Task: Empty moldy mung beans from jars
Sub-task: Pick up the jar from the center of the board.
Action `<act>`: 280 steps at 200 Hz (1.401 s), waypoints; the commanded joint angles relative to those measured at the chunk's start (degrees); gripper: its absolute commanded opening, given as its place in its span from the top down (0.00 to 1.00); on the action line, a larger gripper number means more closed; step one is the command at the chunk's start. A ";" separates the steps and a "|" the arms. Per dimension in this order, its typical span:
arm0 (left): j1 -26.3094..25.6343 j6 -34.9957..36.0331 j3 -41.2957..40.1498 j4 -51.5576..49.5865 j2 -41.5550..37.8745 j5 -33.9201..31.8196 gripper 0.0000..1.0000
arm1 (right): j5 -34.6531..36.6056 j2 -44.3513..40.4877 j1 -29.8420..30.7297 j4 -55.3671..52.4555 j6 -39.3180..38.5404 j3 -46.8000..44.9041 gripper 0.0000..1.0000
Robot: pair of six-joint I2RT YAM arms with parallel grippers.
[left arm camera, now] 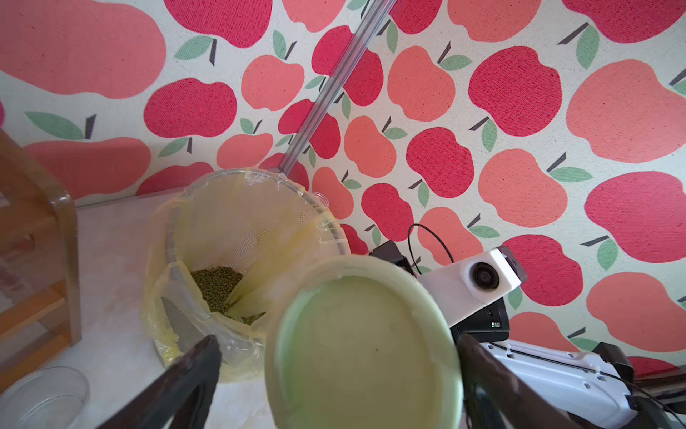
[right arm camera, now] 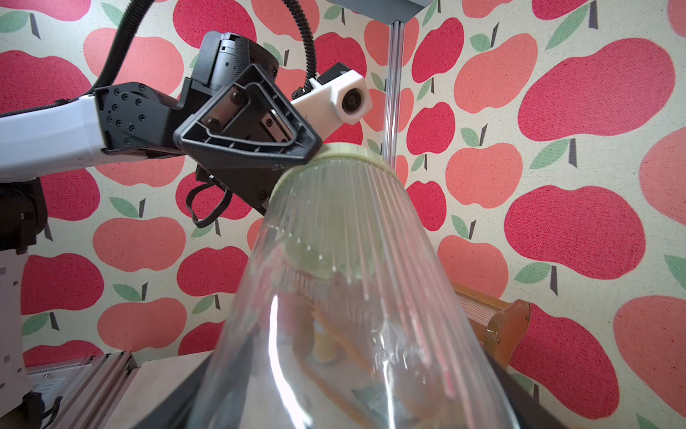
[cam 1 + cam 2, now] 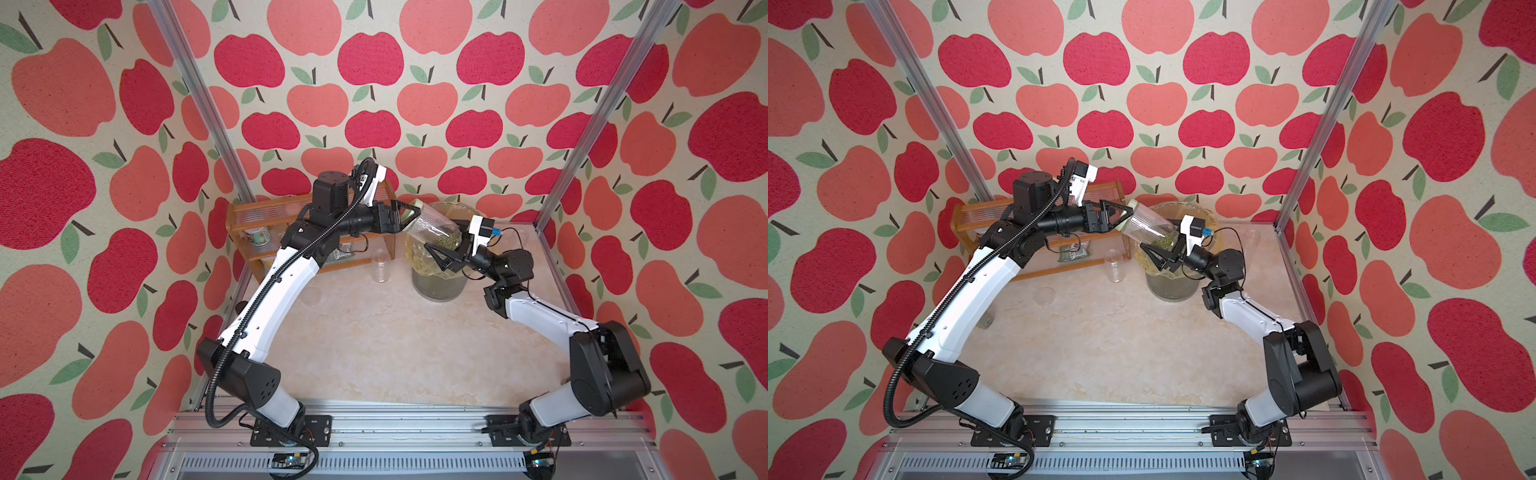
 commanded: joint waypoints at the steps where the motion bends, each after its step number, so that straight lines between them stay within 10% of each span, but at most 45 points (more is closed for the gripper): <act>1: 0.60 6.19 -5.28 7.71 -5.02 -7.23 0.00 | 1.63 -2.78 -0.71 6.79 2.55 1.38 0.49; 109: 0.12 -10.14 -31.85 55.39 -9.54 -10.20 0.08 | 0.69 -2.29 -0.76 6.83 8.64 3.49 0.50; 280: -5.96 -15.40 -32.36 66.89 -3.19 -2.00 0.13 | 1.88 -3.84 -1.90 6.77 8.11 0.73 0.50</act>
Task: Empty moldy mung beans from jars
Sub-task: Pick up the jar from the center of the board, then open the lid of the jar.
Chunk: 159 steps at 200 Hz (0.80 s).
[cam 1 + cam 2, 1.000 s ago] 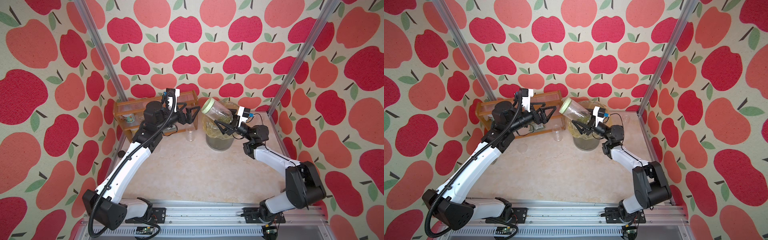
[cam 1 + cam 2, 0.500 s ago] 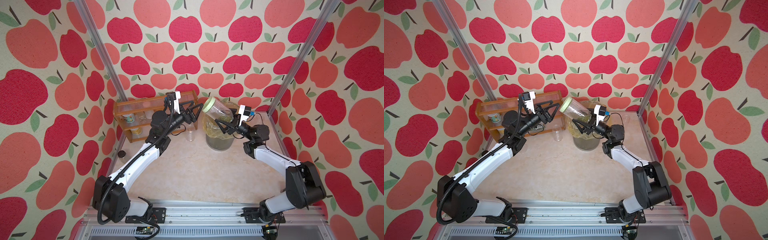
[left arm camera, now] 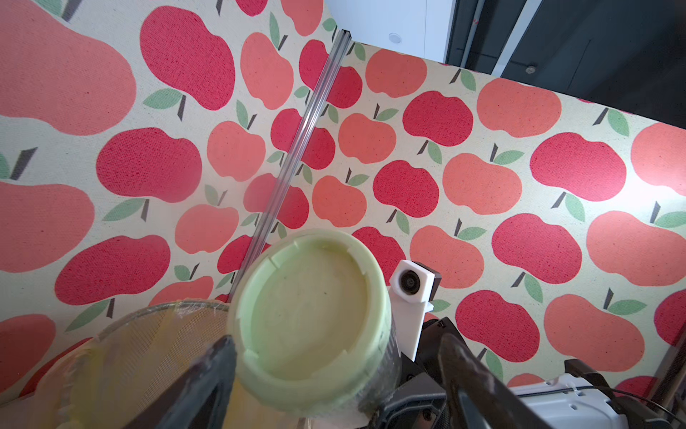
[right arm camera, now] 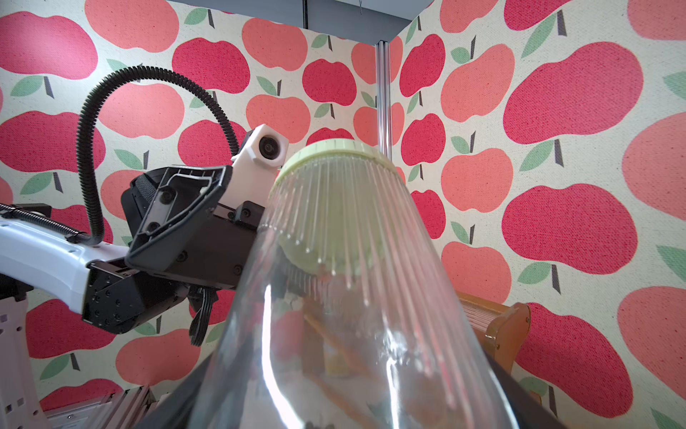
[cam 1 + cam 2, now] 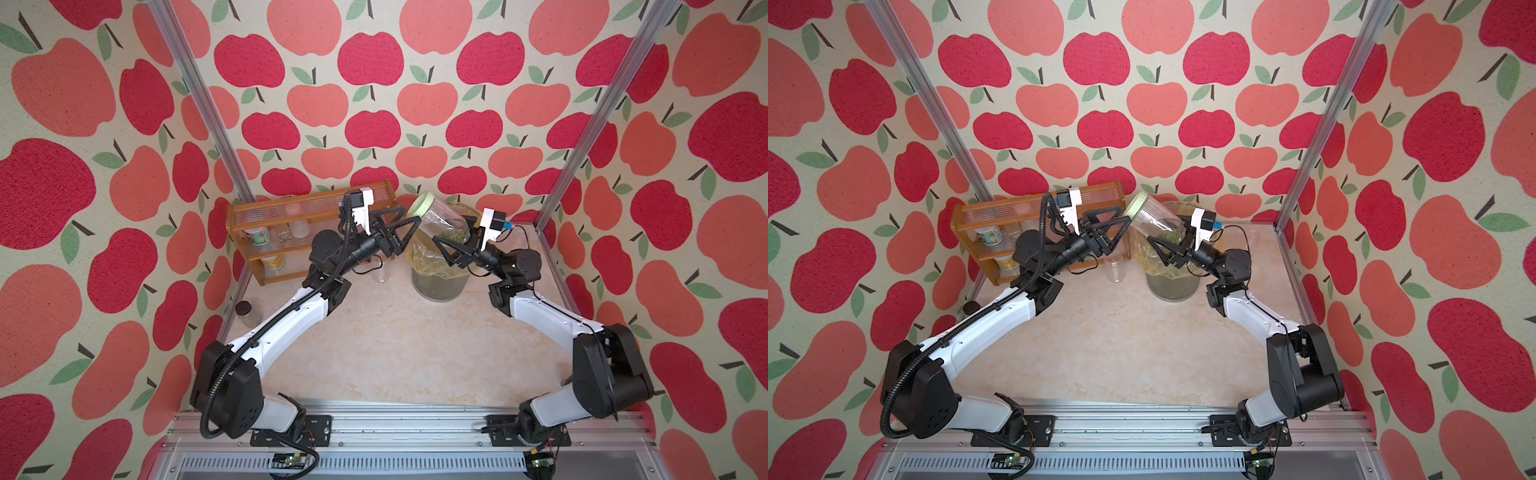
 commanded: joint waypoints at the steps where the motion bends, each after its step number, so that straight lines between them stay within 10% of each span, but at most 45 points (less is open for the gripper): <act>1: -0.48 -1.31 1.77 0.29 1.11 1.80 0.13 | 1.68 -2.98 -0.17 5.13 -0.14 0.14 0.51; 159: -0.27 -7.75 3.26 7.12 5.58 -0.51 0.09 | 1.78 -3.36 -0.28 5.10 -0.56 -0.89 0.51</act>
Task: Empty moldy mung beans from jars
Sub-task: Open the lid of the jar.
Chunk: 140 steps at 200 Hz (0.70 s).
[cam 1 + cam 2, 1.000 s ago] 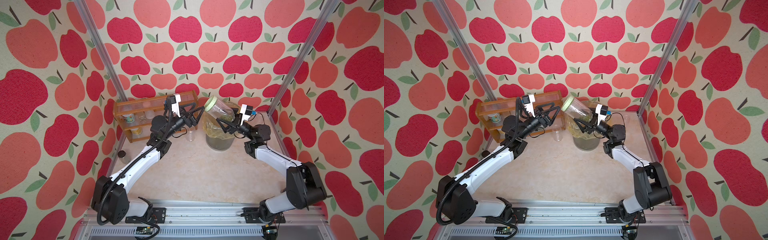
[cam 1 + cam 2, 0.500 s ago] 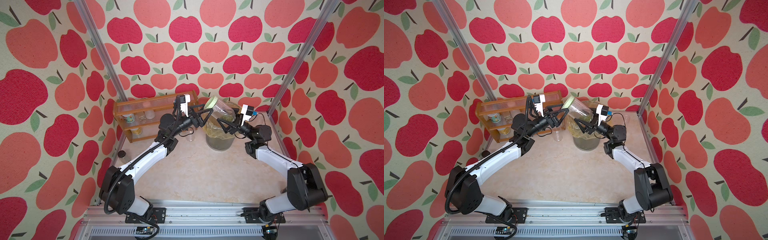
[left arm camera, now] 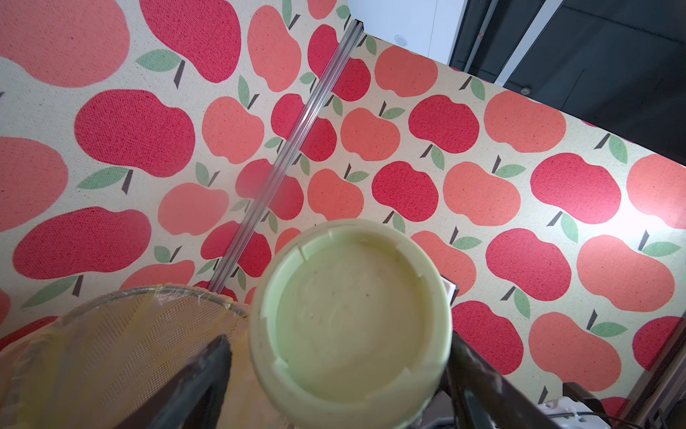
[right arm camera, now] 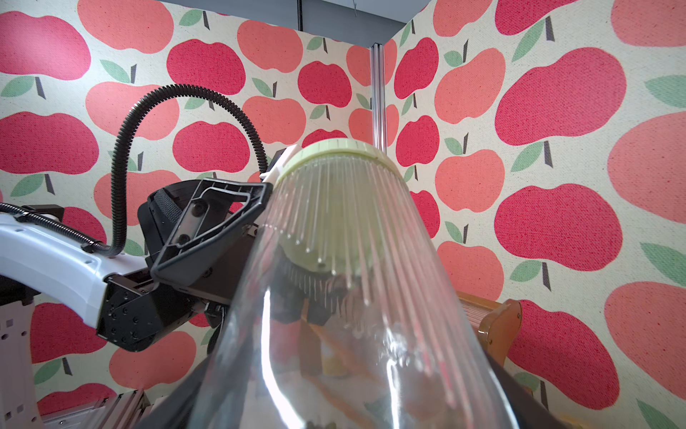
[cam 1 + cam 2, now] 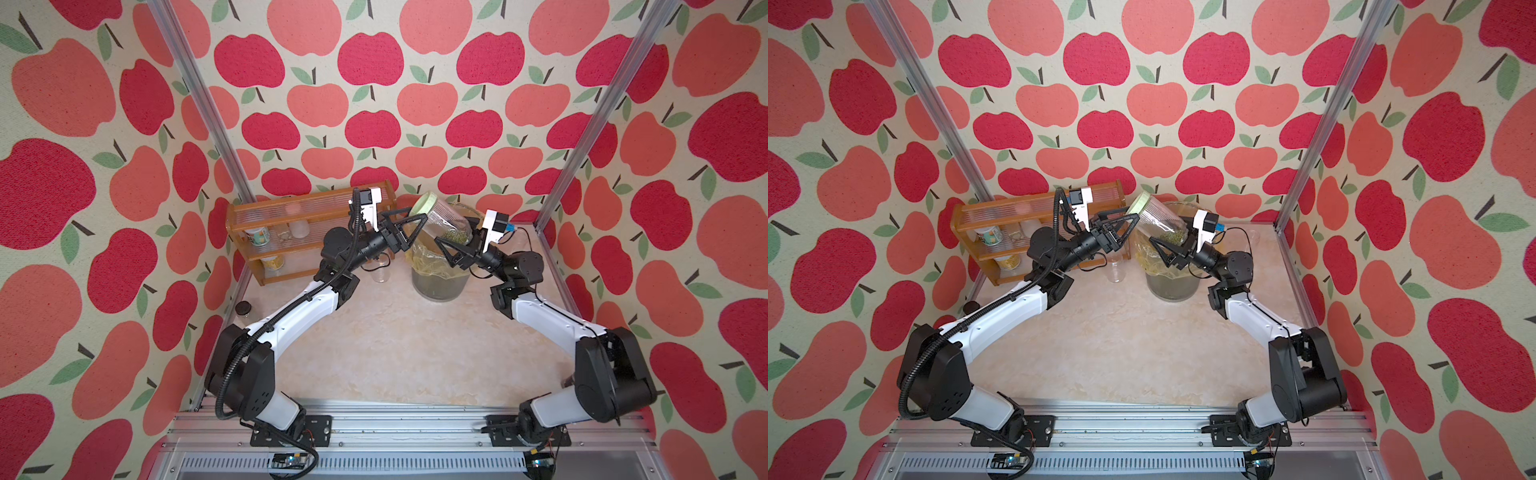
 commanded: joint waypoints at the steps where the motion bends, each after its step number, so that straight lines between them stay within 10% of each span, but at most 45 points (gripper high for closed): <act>1: 0.15 -1.36 2.23 3.20 1.05 -0.17 0.09 | 0.86 -2.11 0.04 5.13 -0.33 0.52 0.51; 140: 1.30 -9.70 6.79 4.65 6.31 0.93 0.09 | -0.44 -1.75 0.06 5.06 -0.52 0.65 0.52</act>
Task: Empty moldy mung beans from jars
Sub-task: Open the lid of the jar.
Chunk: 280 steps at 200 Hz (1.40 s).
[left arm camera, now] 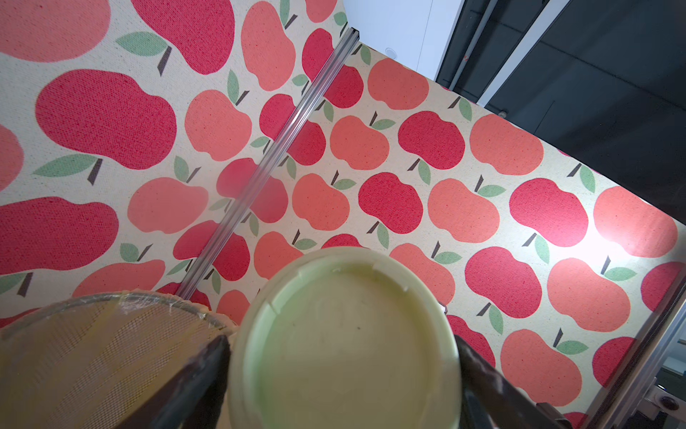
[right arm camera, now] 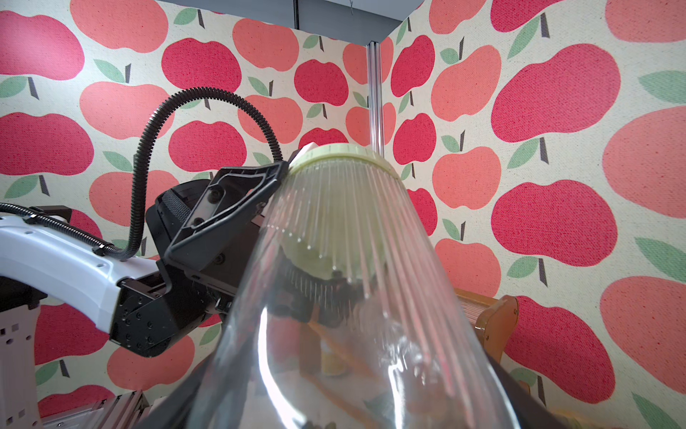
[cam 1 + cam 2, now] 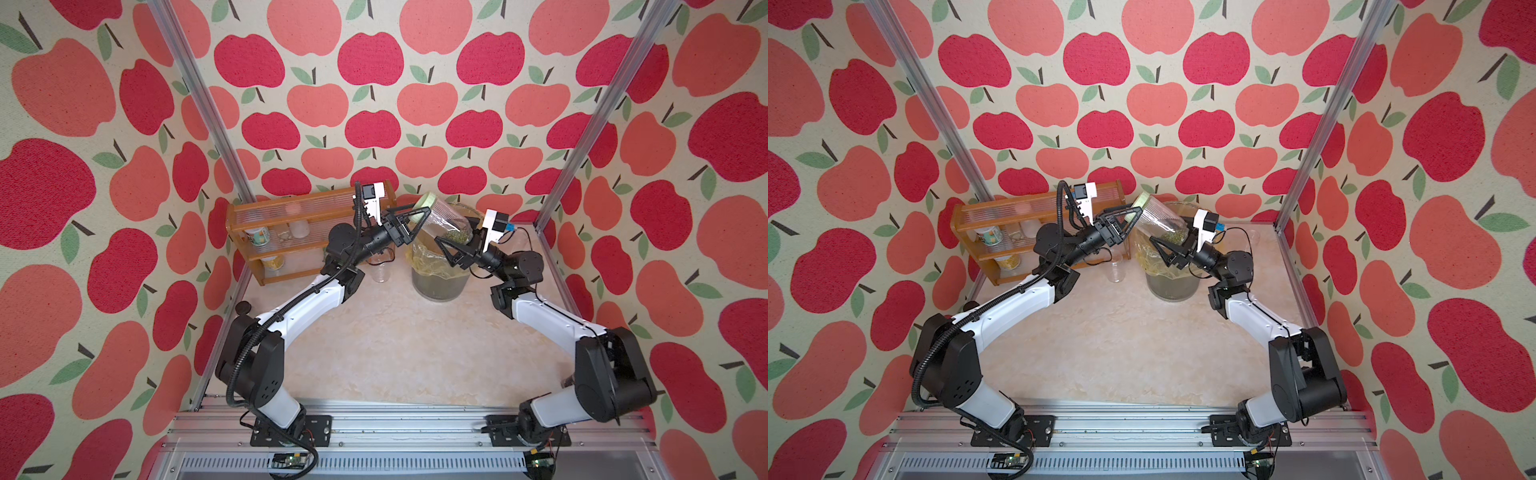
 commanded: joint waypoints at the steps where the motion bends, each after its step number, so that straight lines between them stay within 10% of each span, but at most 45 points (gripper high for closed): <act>1: 1.12 -2.37 2.52 1.45 1.61 -0.30 0.09 | -0.63 -1.71 0.12 5.51 -0.50 0.69 0.52; 280: -1.98 0.83 12.83 -17.15 3.32 -3.39 0.15 | 1.95 -4.11 0.31 0.26 -7.16 -1.87 0.54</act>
